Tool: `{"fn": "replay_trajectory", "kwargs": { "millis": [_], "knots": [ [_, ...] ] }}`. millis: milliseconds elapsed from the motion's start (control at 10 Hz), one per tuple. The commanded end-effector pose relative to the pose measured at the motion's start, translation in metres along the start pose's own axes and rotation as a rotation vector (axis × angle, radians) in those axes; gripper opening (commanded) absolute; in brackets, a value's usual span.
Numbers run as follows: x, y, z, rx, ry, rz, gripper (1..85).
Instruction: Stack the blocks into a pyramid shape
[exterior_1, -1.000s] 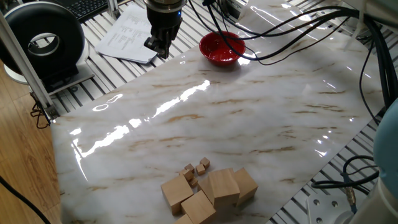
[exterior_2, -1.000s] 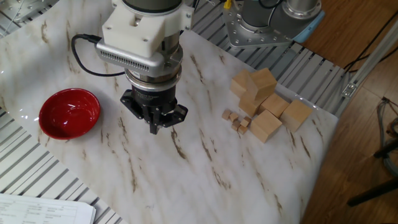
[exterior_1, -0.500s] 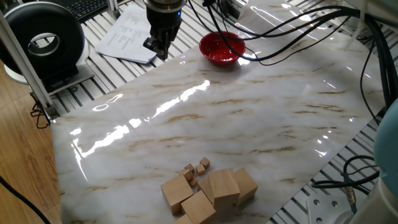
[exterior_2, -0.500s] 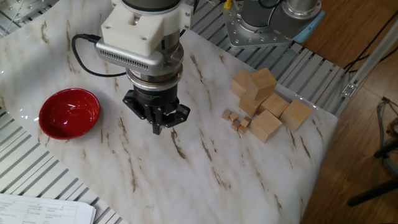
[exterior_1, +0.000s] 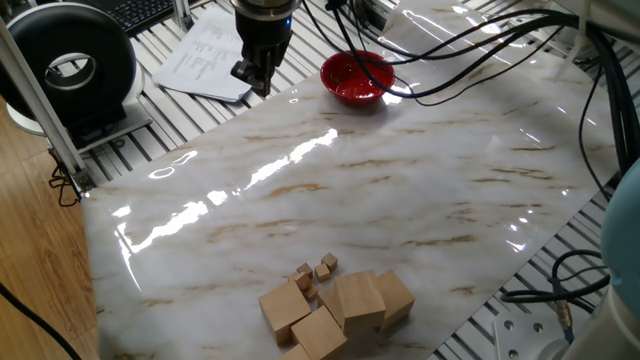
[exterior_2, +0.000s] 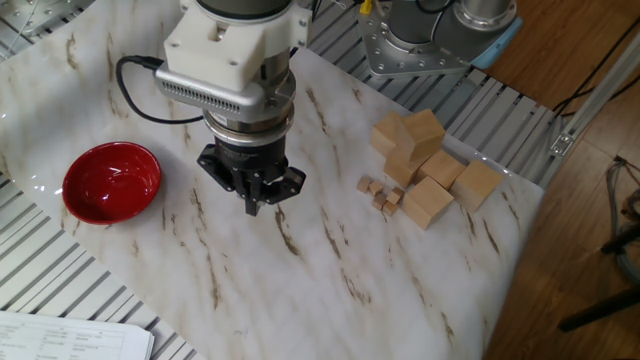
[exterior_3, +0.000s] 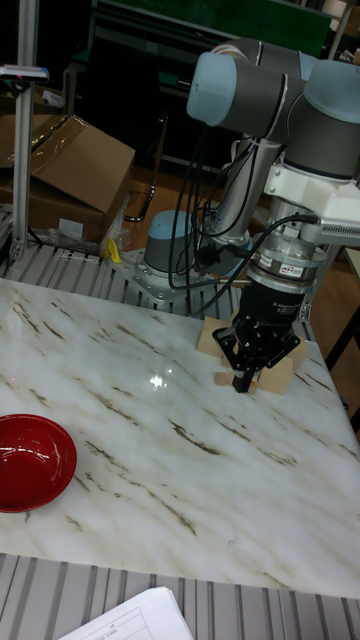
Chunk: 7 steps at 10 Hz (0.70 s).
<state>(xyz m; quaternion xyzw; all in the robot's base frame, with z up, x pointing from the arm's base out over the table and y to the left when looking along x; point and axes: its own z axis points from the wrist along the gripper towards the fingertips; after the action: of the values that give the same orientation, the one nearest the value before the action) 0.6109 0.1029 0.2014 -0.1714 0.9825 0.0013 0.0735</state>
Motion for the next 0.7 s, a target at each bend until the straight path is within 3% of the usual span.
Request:
{"fn": "replay_trajectory", "kwargs": {
  "millis": [0,100,300,500,600],
  "knots": [
    [-0.002,0.002,-0.001,-0.01,-0.005,-0.003,1.0],
    [0.0,0.001,0.001,-0.007,0.006,0.013,1.0],
    [0.012,-0.021,0.004,0.069,0.056,0.007,1.0],
    [0.01,-0.017,0.0,0.057,0.039,0.028,1.0],
    [0.002,-0.009,0.002,0.022,0.01,0.058,1.0]
  ]
}}
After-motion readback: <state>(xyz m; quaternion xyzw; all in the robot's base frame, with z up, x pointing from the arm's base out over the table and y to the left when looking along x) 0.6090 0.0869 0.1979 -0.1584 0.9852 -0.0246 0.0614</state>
